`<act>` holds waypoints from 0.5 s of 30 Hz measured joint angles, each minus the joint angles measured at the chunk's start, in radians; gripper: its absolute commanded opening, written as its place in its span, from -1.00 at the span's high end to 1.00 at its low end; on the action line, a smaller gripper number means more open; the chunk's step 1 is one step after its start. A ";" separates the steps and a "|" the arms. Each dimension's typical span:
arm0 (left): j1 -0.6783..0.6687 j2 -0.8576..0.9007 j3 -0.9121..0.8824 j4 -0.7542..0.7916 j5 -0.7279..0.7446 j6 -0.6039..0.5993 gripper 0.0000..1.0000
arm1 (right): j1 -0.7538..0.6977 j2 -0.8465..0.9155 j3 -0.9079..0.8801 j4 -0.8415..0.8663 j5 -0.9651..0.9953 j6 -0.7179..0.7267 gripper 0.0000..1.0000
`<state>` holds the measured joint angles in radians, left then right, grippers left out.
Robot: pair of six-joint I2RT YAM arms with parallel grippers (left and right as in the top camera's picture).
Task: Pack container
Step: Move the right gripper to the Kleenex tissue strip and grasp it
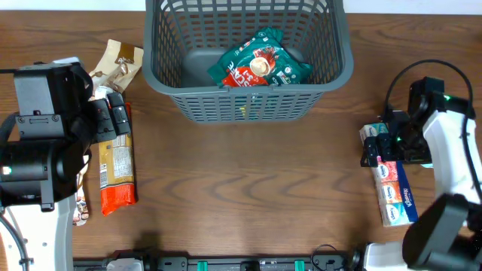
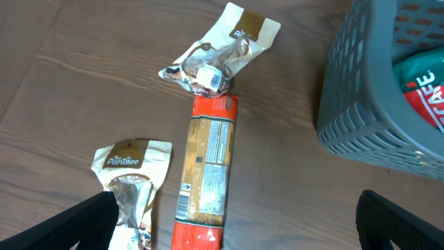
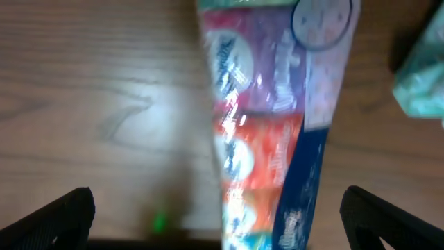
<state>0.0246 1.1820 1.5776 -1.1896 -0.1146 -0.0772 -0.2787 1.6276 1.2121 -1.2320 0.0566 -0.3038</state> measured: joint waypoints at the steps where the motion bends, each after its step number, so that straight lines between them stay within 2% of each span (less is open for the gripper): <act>1: 0.000 0.000 0.000 0.000 0.000 0.000 -0.97 | -0.004 0.021 -0.003 0.016 0.008 -0.005 -0.99; 9: 0.000 0.000 0.000 0.000 0.000 0.000 -0.97 | -0.035 0.173 -0.011 0.127 0.032 -0.039 -0.98; 15: 0.000 0.000 0.000 0.003 0.000 0.000 -0.97 | -0.041 0.270 -0.011 0.210 0.028 -0.069 -0.84</act>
<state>0.0246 1.1820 1.5776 -1.1866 -0.1143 -0.0776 -0.3195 1.8977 1.2011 -1.0222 0.0849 -0.3725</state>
